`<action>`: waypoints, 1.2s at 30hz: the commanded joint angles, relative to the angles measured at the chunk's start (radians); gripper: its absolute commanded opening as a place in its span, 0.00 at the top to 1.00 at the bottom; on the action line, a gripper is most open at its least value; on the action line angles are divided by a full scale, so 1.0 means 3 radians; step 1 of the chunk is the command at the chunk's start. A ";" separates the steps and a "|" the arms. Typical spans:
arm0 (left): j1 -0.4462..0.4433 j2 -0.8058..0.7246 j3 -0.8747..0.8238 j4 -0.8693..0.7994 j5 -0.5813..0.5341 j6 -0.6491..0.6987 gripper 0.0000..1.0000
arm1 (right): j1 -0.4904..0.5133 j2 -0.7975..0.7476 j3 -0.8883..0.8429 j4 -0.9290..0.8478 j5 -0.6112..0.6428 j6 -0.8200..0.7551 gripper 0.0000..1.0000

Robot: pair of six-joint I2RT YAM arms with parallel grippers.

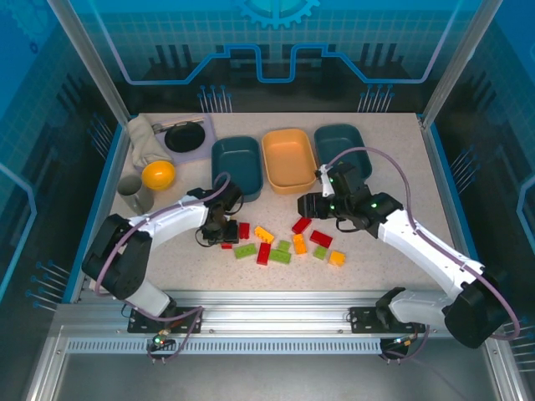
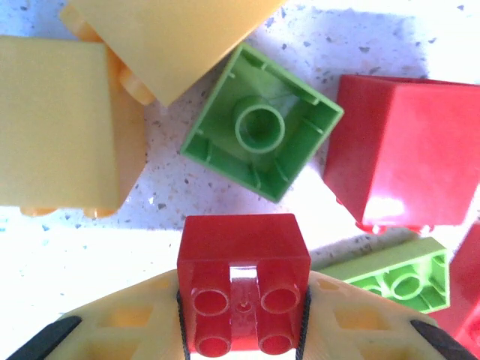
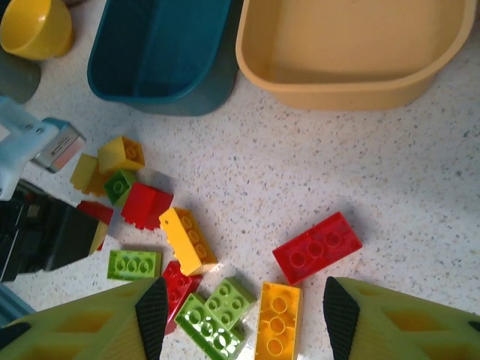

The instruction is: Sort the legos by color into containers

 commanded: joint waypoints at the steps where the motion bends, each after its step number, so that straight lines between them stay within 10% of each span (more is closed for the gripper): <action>1: -0.0038 -0.0178 0.0090 -0.0219 0.0014 -0.0174 0.71 | -0.0080 -0.0051 0.0133 0.0056 -0.0018 0.0085 0.41; 17: -0.0045 -0.0080 0.1221 -0.0482 0.0288 -0.0332 0.72 | -0.0259 -0.0266 0.0122 0.0355 -0.0051 0.0222 0.40; 36: -0.0088 0.2517 0.4427 -0.0490 0.0379 -0.0270 0.72 | -0.0533 0.0056 0.0390 0.0292 -0.0129 0.0354 0.39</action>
